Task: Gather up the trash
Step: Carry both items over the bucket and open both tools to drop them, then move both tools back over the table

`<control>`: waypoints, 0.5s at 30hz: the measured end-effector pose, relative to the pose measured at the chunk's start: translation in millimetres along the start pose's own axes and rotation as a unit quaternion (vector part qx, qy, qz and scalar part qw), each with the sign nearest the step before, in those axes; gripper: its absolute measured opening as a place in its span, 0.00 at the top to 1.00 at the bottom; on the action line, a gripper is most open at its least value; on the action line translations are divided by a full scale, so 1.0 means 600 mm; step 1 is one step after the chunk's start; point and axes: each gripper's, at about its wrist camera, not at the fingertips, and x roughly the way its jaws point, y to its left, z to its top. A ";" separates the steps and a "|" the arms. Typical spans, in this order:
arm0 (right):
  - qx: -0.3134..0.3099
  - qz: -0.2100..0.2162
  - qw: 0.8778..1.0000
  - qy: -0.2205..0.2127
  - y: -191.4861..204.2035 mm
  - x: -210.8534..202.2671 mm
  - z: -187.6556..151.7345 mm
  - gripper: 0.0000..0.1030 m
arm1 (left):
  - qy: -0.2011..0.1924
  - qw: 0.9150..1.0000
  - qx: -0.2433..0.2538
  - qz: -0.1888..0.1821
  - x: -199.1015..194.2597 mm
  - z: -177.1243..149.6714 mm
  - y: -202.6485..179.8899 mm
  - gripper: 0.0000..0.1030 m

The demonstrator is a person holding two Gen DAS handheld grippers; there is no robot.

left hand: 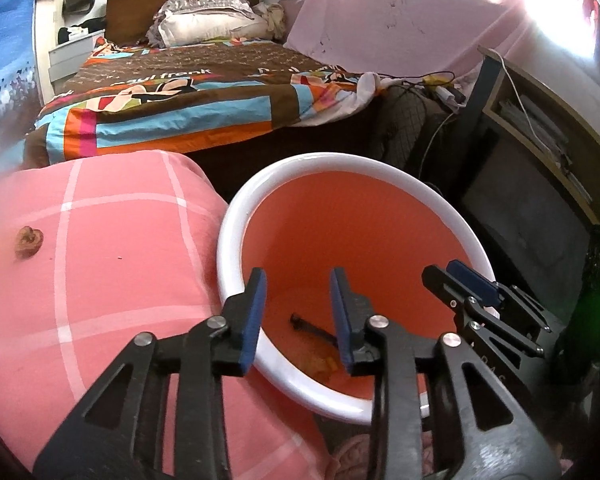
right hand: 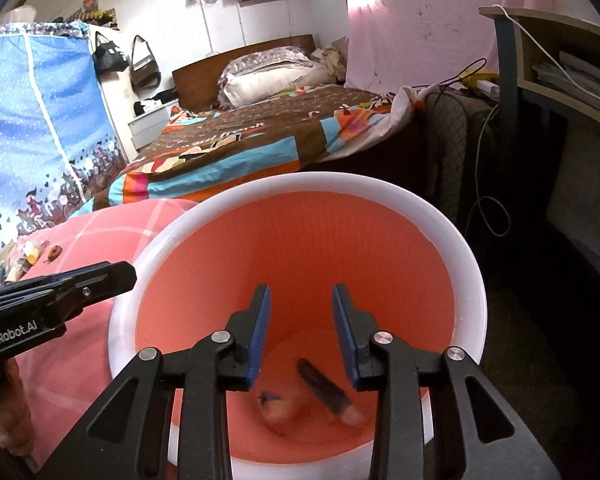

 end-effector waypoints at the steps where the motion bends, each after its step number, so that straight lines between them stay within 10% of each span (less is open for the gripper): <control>1: 0.000 0.000 1.000 -0.001 0.001 0.001 0.001 0.68 | -0.002 1.000 -0.001 0.000 -0.001 0.000 0.002 0.62; 12: 0.001 0.005 0.999 -0.045 0.020 -0.026 0.029 0.54 | -0.076 0.996 -0.037 0.031 -0.070 -0.006 0.048 0.37; 15: -0.001 0.010 0.998 -0.069 0.036 -0.040 0.039 0.32 | -0.104 0.992 -0.052 0.047 -0.097 -0.009 0.072 0.20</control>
